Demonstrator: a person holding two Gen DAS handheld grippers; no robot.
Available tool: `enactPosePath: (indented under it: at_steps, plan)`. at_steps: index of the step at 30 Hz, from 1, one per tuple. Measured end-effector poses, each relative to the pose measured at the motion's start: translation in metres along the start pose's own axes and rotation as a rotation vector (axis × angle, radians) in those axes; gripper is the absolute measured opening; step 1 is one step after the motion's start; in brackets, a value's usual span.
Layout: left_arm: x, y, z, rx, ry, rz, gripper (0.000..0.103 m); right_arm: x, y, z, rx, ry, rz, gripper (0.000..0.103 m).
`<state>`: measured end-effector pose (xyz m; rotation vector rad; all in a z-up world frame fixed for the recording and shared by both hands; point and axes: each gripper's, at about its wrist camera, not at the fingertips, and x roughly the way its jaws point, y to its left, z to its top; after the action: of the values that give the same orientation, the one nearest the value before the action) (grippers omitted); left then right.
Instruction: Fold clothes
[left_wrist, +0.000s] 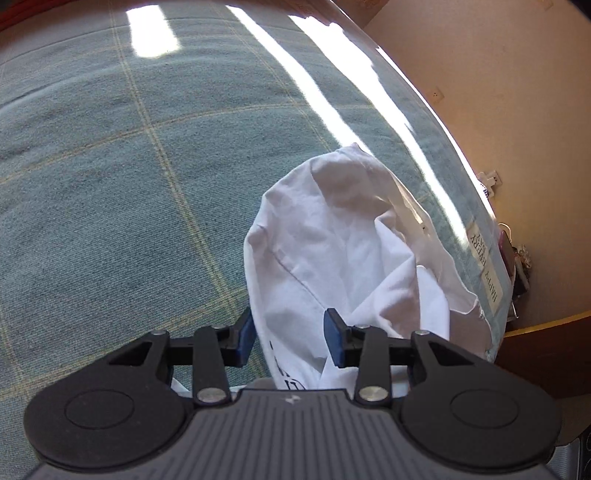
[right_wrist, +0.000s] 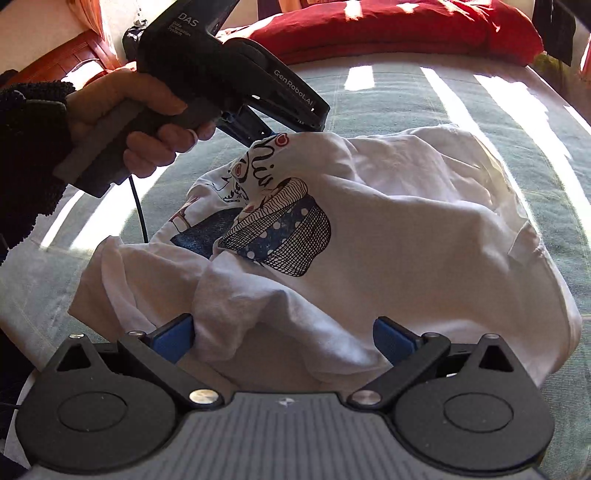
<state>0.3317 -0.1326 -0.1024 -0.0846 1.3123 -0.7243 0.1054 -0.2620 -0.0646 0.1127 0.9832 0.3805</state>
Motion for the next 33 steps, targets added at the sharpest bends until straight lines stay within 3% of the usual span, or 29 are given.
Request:
enactPosePath:
  at_steps: [2, 3, 4, 7, 11, 21, 31, 33]
  plan:
    - [0.004, 0.001, -0.002, -0.007, 0.012, -0.001, 0.032, 0.000, 0.000, 0.001, -0.001, -0.003, 0.004, 0.103]
    - [0.005, 0.001, -0.003, -0.009, 0.016, -0.001, 0.014, 0.000, 0.000, 0.002, -0.002, -0.004, 0.006, 0.103]
    - [0.002, 0.000, -0.004, -0.006, 0.004, 0.006, 0.007, 0.000, 0.000, 0.002, -0.003, -0.005, 0.006, 0.103]
    - [-0.007, -0.004, -0.009, 0.004, -0.032, 0.051, 0.000, -0.002, 0.000, 0.004, -0.005, -0.011, 0.001, 0.103]
    - [-0.029, -0.007, -0.020, 0.021, -0.104, 0.130, 0.000, -0.009, 0.001, 0.006, -0.003, -0.024, -0.004, 0.103]
    - [-0.088, -0.006, -0.031, 0.033, -0.231, 0.228, 0.000, -0.034, 0.004, 0.009, -0.010, -0.083, -0.036, 0.103]
    - [-0.095, 0.010, -0.035, -0.002, -0.219, 0.142, 0.004, -0.044, -0.005, 0.005, 0.020, -0.103, -0.030, 0.103]
    - [-0.087, 0.015, -0.029, -0.023, -0.208, 0.127, 0.020, -0.043, -0.006, 0.004, 0.023, -0.099, -0.025, 0.103]
